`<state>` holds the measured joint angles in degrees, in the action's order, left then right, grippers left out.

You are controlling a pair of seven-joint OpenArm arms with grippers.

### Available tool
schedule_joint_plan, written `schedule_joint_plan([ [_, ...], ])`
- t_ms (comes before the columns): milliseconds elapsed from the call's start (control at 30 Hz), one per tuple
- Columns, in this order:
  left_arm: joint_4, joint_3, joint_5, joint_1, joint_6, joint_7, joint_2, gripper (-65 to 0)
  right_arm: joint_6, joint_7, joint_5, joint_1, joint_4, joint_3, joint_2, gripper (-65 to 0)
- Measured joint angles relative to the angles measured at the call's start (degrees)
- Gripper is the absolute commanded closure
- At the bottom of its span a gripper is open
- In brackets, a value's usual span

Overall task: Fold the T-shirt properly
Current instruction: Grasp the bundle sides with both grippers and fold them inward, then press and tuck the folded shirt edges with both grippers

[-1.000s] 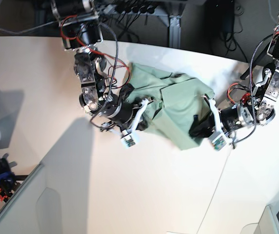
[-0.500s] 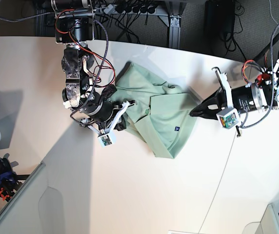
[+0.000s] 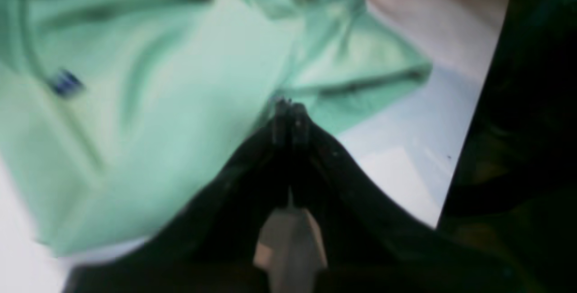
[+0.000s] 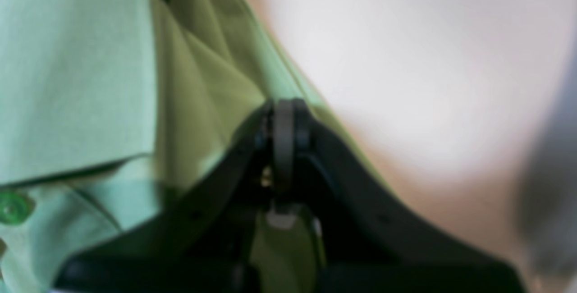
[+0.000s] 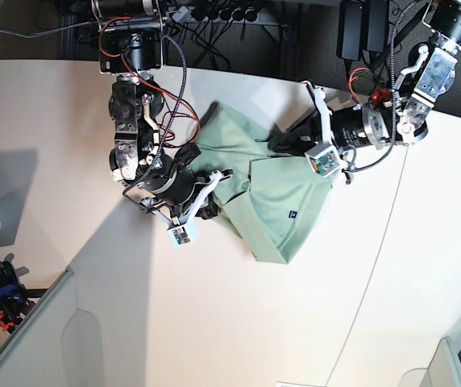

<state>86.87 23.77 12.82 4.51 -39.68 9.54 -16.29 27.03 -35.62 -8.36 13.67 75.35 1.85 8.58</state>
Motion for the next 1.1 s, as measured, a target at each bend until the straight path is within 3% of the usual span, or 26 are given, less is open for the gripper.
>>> schedule_joint_plan([
  [300, -9.64, 0.17, -0.81, -3.85, 1.6, -4.24, 2.08, 0.0, -0.04, -2.64, -1.09, -1.18, 0.52, -0.07, 0.0, 0.0],
  [667, -12.11, 0.15, -1.95, -12.39, 3.04, -2.91, -4.57, 0.0, -0.44, -4.76, -6.23, -12.22, 12.33, -0.17, -0.24, 0.0],
  [900, -12.11, 0.17, -1.42, -13.46, 3.19, -2.93, -5.33, 0.0, -0.44, -5.86, -6.6, -18.95, 18.53, -0.15, -3.8, 0.0],
  [1100, -12.09, -2.1, 0.33, -13.09, 3.1, -2.93, -7.5, 0.0, -0.42, -6.75, -6.6, -18.88, 19.63, -0.92, -3.96, 0.0],
])
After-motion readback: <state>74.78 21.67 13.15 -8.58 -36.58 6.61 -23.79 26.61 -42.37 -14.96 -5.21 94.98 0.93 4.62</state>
